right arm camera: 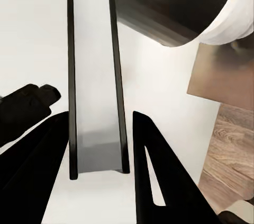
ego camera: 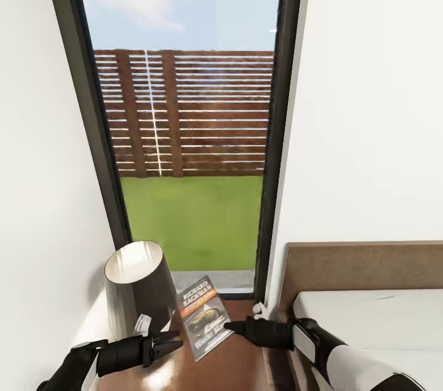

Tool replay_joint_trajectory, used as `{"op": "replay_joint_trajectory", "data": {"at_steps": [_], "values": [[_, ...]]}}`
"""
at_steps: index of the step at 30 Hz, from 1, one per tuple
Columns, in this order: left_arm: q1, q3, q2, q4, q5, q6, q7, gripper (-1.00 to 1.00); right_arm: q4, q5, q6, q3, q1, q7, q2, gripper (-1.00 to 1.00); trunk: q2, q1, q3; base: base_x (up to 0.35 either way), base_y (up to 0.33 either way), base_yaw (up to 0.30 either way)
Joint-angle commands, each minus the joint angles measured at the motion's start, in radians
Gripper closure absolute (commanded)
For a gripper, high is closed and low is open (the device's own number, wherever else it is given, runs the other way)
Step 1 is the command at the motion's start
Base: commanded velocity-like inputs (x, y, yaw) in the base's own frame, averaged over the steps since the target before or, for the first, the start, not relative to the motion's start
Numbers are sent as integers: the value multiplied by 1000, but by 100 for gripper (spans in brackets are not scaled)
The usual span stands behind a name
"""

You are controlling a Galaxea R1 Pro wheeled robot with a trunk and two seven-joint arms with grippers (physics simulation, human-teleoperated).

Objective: In the bedroom, move the book from the bed onto either nightstand, and place the two sandals side by side next to the bed.

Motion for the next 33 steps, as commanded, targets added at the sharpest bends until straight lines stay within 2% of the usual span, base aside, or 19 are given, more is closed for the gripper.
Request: {"op": "replay_joint_trajectory", "data": {"at_steps": [1,5,10,13,23,33], "values": [[-1,6,-1,-1,-11,10,-6,-100,-24,-11,19,5,-2,0,0,100,-1,0,0,0,0,0],[-1,7,-1,-1,-11,10,-1,-100,-80,-13,30,1,-4,1,-5,100,-1,0,0,0,0,0],[-1,6,-1,-1,-10,10,39,-100,-97,-14,33,0,-5,0,-8,100,-1,0,0,0,0,0],[-1,6,-1,0,-9,10,64,-100,-99,-15,33,-1,-4,0,-7,100,-22,12,-10,0,0,0],[-1,5,-3,1,-9,10,73,-100,-98,-15,32,-3,-4,0,-8,100,-92,50,-41,0,0,0],[-1,6,-3,2,-8,10,73,-100,-96,-20,30,-3,-4,7,-6,100,-92,50,-41,0,0,0]]}}
